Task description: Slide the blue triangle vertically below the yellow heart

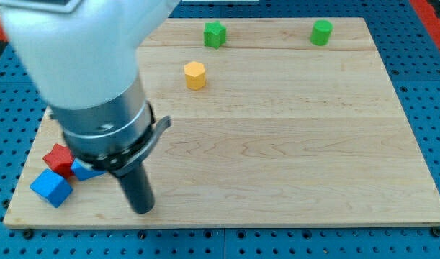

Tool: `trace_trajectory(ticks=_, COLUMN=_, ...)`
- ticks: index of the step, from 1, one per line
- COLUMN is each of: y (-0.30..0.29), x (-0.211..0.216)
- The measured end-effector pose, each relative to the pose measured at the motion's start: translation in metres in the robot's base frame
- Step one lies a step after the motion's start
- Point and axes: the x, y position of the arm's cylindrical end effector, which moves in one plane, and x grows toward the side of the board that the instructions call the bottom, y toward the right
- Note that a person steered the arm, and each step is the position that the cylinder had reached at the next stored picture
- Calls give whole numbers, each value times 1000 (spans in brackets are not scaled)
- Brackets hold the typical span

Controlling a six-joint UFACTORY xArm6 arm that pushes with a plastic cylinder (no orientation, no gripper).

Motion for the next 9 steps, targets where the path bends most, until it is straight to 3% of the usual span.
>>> trace_trajectory(ticks=1, y=-15, x=-3)
trace_trajectory(ticks=2, y=-34, x=-42)
trace_trajectory(ticks=3, y=-61, x=-50)
trace_trajectory(ticks=4, y=-71, x=-23)
trace_trajectory(ticks=7, y=-106, x=-155)
trace_trajectory(ticks=9, y=-98, x=-166)
